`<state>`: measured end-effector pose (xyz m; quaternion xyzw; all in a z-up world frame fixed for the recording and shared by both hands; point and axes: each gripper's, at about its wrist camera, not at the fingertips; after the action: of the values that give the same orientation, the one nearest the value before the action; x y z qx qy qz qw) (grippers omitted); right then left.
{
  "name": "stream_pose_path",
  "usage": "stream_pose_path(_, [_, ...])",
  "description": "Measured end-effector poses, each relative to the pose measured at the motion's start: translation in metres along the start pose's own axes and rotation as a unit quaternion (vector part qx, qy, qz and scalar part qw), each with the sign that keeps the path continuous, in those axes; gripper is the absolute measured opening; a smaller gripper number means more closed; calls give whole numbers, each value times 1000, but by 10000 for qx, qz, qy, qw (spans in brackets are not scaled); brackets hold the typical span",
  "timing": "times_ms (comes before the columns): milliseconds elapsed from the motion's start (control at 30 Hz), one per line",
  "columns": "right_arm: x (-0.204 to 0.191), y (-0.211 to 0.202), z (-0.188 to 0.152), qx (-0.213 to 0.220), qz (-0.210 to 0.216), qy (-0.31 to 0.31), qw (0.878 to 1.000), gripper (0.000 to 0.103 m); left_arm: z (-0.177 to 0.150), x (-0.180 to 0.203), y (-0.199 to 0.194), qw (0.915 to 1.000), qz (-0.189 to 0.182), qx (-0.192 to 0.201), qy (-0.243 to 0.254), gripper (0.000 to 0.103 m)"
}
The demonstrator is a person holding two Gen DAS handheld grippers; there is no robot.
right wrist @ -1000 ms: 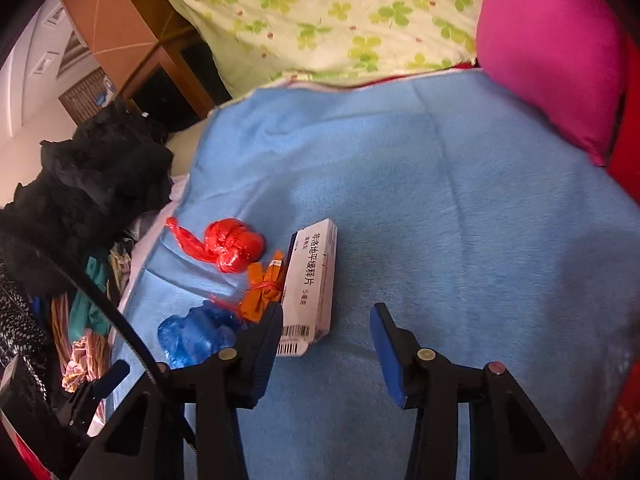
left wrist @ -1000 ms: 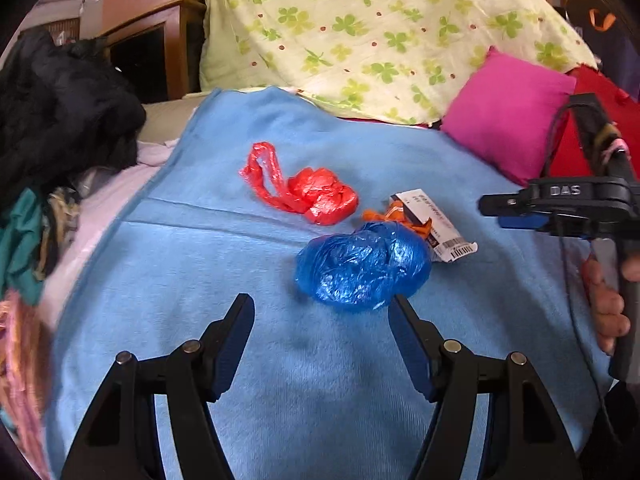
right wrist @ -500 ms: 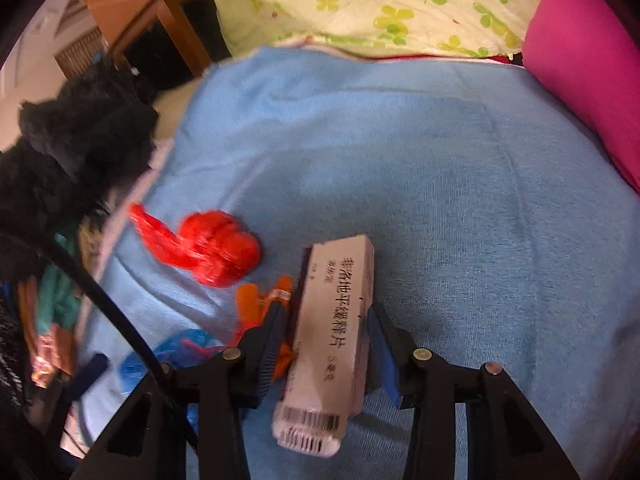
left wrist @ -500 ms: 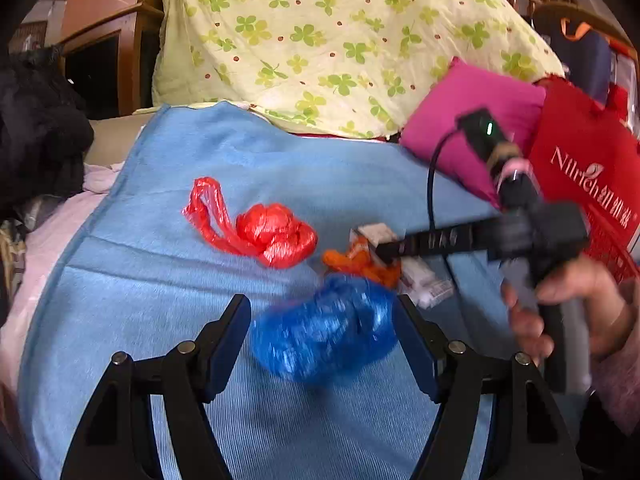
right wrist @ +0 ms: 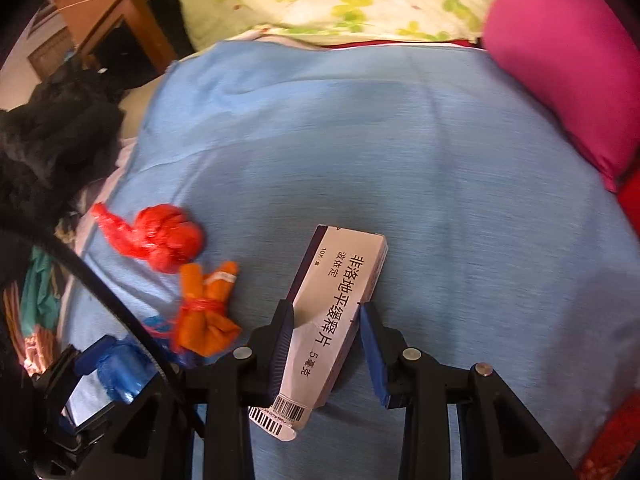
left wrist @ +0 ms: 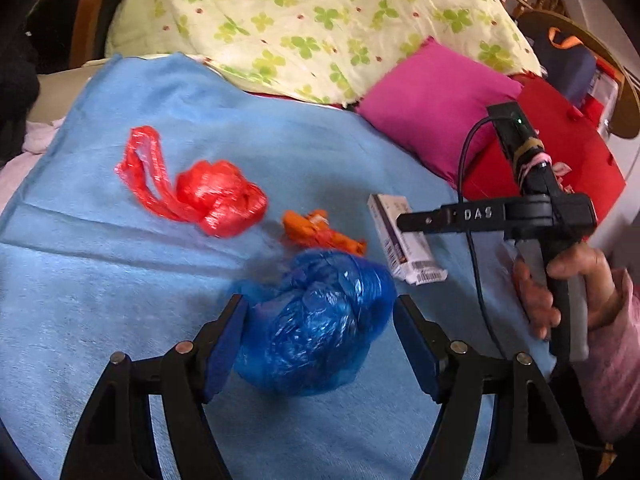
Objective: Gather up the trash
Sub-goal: 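Grasp the white medicine box with the right tool while the left tool grasps the blue bag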
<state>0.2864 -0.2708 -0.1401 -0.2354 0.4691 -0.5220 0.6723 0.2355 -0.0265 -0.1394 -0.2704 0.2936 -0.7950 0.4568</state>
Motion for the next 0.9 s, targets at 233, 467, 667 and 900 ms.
stream_pose_path(233, [20,-17,-4,-69,-29,325,9994,38,-1,16,7,9995,-99,-175,250,75])
stream_pose_path(467, [6,0,-1,-88,-26,99,9999,49,-1,18,22,9993,11,-321,212,75])
stream_pose_path(667, [0,-7,-3,63,-43,-66,9999,36,-2,15,23,9997,21,-224,104,73])
stream_pose_path(900, [-8,-15,-8,83,-26,-217,9997,26,-10,17,22,9993,52,-243,274,49])
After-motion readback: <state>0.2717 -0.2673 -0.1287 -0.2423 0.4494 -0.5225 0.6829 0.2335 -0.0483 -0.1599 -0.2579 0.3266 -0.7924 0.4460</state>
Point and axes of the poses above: each gripper's, at about its wrist camera, not at the fingertips, and y roughly the way its jaws point, x to its right, z to its top, and after that the axes turned 13 degrees about z, right-handed
